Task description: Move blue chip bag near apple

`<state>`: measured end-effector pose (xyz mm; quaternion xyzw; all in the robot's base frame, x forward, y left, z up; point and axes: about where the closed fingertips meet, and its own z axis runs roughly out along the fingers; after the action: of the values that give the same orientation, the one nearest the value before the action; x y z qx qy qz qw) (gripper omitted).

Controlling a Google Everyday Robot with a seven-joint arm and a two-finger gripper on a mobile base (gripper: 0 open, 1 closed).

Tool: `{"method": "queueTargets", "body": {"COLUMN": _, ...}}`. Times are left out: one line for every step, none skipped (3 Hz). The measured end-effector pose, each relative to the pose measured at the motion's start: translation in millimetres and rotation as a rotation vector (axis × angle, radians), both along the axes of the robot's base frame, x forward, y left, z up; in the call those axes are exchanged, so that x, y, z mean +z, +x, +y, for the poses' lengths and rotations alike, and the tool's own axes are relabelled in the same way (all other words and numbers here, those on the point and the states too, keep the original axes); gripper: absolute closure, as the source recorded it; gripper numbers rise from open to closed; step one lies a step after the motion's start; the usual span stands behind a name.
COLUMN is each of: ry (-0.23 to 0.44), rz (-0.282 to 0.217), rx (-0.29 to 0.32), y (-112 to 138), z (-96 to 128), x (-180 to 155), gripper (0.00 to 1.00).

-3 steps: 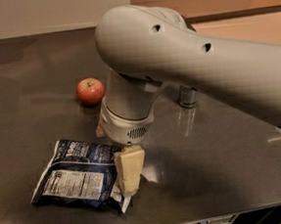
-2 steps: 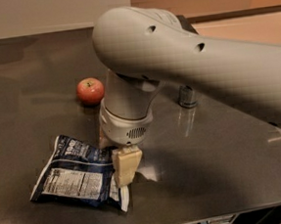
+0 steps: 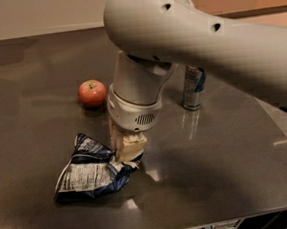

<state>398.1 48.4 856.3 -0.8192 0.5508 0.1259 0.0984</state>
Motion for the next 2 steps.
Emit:
{"method": "queueTargets", "body": {"ry": 0.031, "rz": -0.025, "rx": -0.046, "y": 19, "z": -9, "x": 21, "gripper": 1.0}}
{"method": "queueTargets", "body": {"ry": 0.061, "rz": -0.051, "rx": -0.078, "y": 45, "z": -15, "x": 35, "gripper": 1.0}}
